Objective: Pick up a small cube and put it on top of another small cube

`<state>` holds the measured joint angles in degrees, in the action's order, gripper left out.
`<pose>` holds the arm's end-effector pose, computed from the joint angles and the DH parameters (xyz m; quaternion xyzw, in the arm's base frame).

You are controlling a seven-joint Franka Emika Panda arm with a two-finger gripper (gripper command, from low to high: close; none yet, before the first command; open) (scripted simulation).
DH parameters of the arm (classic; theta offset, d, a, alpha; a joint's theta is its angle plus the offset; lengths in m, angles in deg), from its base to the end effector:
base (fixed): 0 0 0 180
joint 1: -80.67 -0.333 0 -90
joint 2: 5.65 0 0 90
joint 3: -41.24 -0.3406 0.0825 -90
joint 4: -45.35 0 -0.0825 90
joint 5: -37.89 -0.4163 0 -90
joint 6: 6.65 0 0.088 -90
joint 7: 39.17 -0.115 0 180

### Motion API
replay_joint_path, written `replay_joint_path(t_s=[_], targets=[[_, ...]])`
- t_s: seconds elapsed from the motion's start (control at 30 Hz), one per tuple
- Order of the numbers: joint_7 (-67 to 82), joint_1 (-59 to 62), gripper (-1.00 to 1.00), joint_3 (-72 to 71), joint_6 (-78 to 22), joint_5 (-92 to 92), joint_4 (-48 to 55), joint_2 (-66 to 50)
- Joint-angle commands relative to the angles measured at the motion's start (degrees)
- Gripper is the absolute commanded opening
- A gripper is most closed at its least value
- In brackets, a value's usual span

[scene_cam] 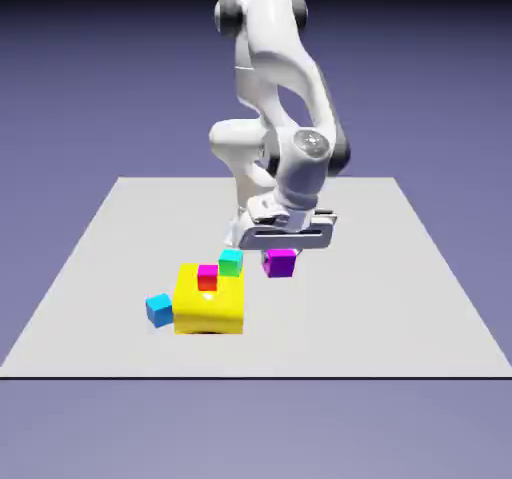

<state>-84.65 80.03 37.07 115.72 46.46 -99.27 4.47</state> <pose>0.4375 0.0287 0.3192 0.9452 -0.3021 -0.0684 0.1037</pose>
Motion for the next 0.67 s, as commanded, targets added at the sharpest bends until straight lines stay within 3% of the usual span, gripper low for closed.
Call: replay_joint_path(t_s=[0.0, 0.3, 0.53, 0.57, 0.63], targets=[[0.1, 0.6, -1.00, 1.1, -0.4, -0.3, -1.5, 2.1], [2.0, 5.8, -1.00, 10.1, -3.7, -4.5, -14.2, 19.3], [2.0, 6.0, -1.00, 10.7, 10.0, -4.1, -20.2, 11.5], [2.0, 6.0, 1.00, 10.7, 10.0, -4.1, -20.2, 11.5], [2.0, 5.9, 1.00, 10.5, 7.5, -4.1, -19.1, 13.0]])
